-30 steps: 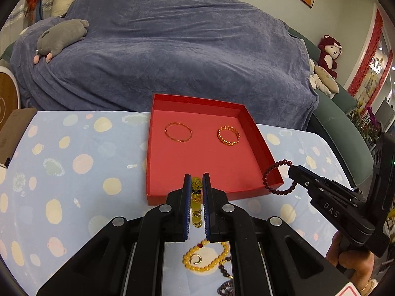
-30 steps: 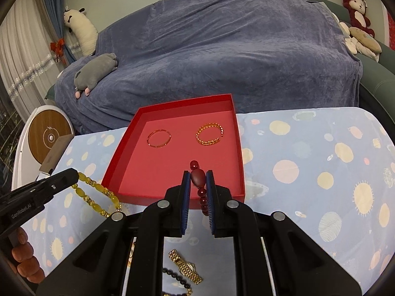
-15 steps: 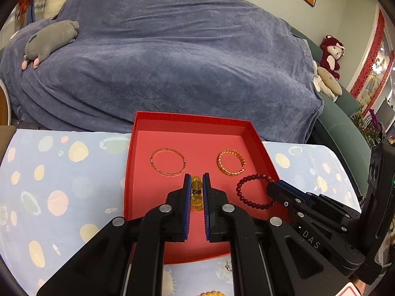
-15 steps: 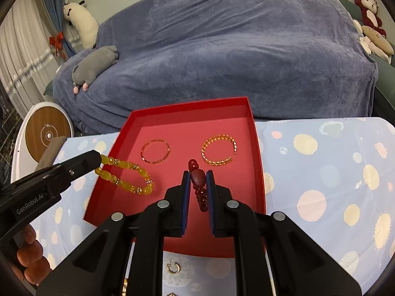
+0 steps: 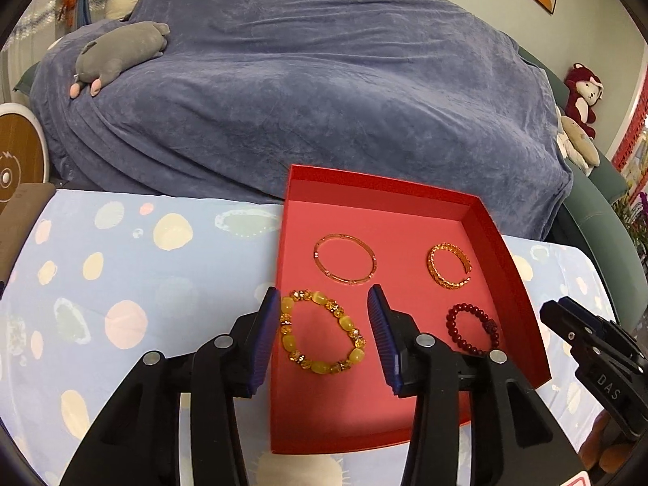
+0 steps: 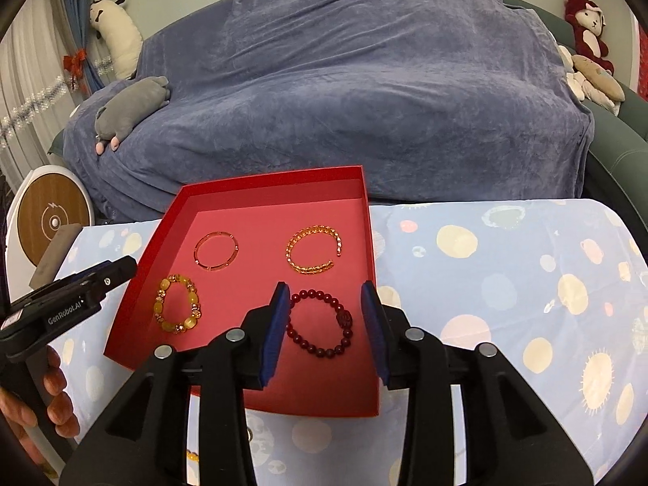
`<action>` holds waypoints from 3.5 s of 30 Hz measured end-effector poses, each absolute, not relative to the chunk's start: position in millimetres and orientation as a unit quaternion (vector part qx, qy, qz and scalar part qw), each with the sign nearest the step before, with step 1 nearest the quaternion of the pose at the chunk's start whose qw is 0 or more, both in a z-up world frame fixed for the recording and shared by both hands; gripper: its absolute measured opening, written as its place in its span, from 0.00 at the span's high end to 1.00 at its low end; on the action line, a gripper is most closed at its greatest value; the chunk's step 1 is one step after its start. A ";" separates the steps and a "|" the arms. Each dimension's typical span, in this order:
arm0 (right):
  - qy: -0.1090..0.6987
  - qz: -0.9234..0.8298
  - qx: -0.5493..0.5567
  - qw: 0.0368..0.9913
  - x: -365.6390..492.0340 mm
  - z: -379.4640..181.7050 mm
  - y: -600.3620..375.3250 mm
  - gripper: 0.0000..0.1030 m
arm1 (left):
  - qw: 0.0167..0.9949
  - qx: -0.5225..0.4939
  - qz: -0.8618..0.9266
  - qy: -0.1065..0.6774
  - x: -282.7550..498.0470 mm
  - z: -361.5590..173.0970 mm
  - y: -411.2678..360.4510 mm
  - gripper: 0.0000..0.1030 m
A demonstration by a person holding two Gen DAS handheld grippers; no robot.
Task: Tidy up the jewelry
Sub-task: 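Grasp the gold link watch with the right tool while the left tool withdraws from the box, then grasp the amber bead bracelet with the left tool while the right tool holds the watch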
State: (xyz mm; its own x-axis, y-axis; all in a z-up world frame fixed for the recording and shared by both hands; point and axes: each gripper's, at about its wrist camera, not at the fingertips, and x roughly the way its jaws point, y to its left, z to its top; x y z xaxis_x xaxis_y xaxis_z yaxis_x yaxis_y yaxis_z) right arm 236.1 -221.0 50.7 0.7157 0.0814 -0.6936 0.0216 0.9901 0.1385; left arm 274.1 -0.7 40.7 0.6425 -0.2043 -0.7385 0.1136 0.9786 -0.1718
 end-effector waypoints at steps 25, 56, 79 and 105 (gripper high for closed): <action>0.405 0.058 0.078 0.909 101.3 41.9 -213.6 0.65 | 0.892 -0.029 -0.088 0.442 139.6 36.8 12.1 0.56; 0.465 0.097 -0.014 0.880 131.5 -26.1 -151.0 0.80 | 0.875 -0.024 -0.089 0.475 135.9 14.2 25.7 0.56; 0.473 0.072 0.033 0.877 104.1 -9.0 -191.6 0.89 | 0.855 0.004 -0.142 0.499 138.1 -15.1 -21.2 0.56; 0.460 0.066 0.056 0.884 101.3 4.7 -207.8 0.89 | 0.856 0.033 -0.198 0.477 134.3 -10.3 -50.4 0.95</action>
